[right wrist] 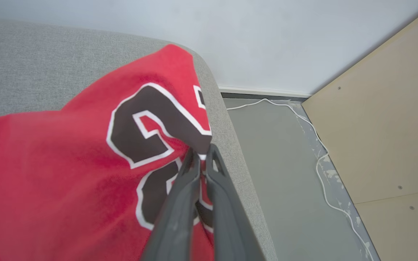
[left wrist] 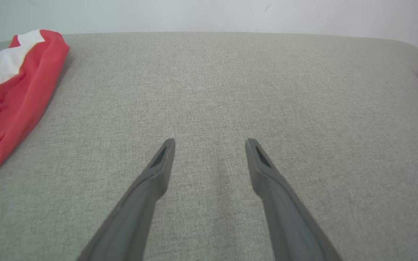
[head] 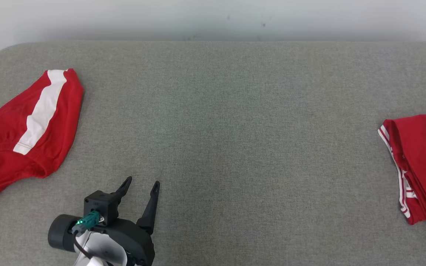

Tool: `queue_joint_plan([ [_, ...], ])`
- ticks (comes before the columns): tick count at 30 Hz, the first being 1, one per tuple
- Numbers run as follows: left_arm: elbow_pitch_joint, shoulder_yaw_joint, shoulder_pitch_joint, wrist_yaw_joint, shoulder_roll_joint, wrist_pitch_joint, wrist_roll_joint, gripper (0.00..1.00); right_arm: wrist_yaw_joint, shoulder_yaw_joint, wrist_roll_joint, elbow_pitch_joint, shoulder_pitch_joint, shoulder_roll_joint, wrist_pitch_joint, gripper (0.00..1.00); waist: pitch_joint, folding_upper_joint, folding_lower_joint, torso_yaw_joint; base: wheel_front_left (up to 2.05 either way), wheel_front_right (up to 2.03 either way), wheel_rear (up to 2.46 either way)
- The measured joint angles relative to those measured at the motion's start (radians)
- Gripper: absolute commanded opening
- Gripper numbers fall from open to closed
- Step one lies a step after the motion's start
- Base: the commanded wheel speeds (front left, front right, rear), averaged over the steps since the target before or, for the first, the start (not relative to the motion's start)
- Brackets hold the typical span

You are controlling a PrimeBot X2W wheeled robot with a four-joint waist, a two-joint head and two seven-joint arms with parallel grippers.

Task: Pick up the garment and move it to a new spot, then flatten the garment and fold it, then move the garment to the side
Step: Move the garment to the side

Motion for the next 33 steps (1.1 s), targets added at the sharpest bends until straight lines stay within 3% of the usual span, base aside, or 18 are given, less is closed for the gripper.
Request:
queue_joint_plan([
  [1,0.000,-0.002,0.000,0.000,-0.001,0.003,0.001,1.00,0.000,0.000,0.000,0.007,-0.001,0.000,-0.005,0.00,0.001,0.0000,0.0000,-0.001,0.00,0.00,0.00],
  [2,0.000,-0.003,0.000,0.000,-0.001,0.003,0.001,1.00,0.003,0.000,0.000,0.011,-0.001,0.000,-0.012,0.33,0.001,0.0000,0.0000,-0.002,0.00,0.00,0.00],
  [3,0.000,-0.003,0.000,0.000,-0.001,0.003,0.001,1.00,0.008,0.004,-0.001,0.013,-0.001,0.000,-0.018,1.00,0.001,0.0000,0.0000,-0.003,0.00,0.00,0.00],
  [19,0.001,-0.005,-0.001,0.000,0.000,0.008,0.001,1.00,0.017,0.066,-0.047,-0.056,-0.014,0.035,-0.166,1.00,-0.016,0.0000,-0.0001,-0.005,0.00,0.00,0.00],
  [22,0.000,-0.001,-0.001,0.000,-0.002,-0.005,0.001,1.00,0.018,0.067,-0.030,-0.104,-0.011,0.092,-0.219,1.00,-0.026,0.0000,-0.0001,-0.003,0.00,0.00,0.00],
  [25,-0.011,0.015,-0.001,0.001,-0.009,-0.039,-0.006,1.00,0.021,0.054,0.043,-0.159,0.000,0.188,-0.280,1.00,-0.038,0.0000,-0.0002,-0.001,0.00,0.00,0.00],
  [28,-0.029,0.032,-0.005,0.002,-0.014,-0.074,-0.006,1.00,0.043,0.080,0.083,-0.202,0.039,0.265,-0.328,1.00,-0.053,0.0000,-0.0002,0.000,0.00,0.00,0.00],
  [33,-0.040,0.053,-0.005,0.015,-0.017,-0.123,-0.007,1.00,0.069,0.100,0.114,-0.232,0.094,0.328,-0.383,1.00,-0.072,-0.0001,-0.0002,-0.004,0.00,0.00,0.00],
])
